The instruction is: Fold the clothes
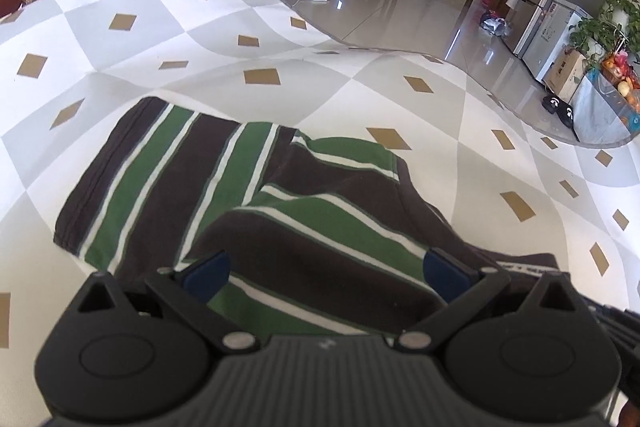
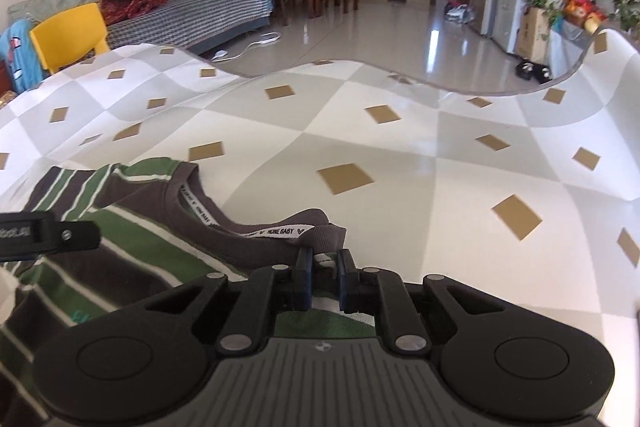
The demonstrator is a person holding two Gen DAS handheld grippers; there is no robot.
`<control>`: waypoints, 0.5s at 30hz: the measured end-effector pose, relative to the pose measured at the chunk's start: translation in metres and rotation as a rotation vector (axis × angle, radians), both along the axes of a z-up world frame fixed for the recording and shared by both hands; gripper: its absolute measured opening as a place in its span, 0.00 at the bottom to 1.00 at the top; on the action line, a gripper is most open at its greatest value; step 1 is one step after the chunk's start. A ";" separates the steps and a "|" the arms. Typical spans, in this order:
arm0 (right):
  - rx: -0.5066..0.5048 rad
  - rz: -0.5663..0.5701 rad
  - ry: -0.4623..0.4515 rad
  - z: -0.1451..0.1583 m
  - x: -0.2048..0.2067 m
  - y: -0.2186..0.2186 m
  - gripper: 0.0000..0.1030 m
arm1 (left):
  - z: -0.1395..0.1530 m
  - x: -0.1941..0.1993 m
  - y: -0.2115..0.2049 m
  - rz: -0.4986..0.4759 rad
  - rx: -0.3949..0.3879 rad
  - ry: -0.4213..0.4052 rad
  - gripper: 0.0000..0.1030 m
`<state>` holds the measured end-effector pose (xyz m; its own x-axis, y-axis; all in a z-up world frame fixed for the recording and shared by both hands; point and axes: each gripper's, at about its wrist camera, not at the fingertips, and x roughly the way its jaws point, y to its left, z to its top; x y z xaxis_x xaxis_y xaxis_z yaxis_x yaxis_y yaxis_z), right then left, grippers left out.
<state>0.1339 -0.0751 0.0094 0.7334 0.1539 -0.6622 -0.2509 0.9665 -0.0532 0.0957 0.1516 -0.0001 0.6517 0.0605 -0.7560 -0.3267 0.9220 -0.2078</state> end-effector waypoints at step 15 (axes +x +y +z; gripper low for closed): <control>-0.101 -0.067 0.023 -0.030 0.044 -0.003 0.13 | -0.024 0.008 -0.024 -0.091 0.087 0.115 1.00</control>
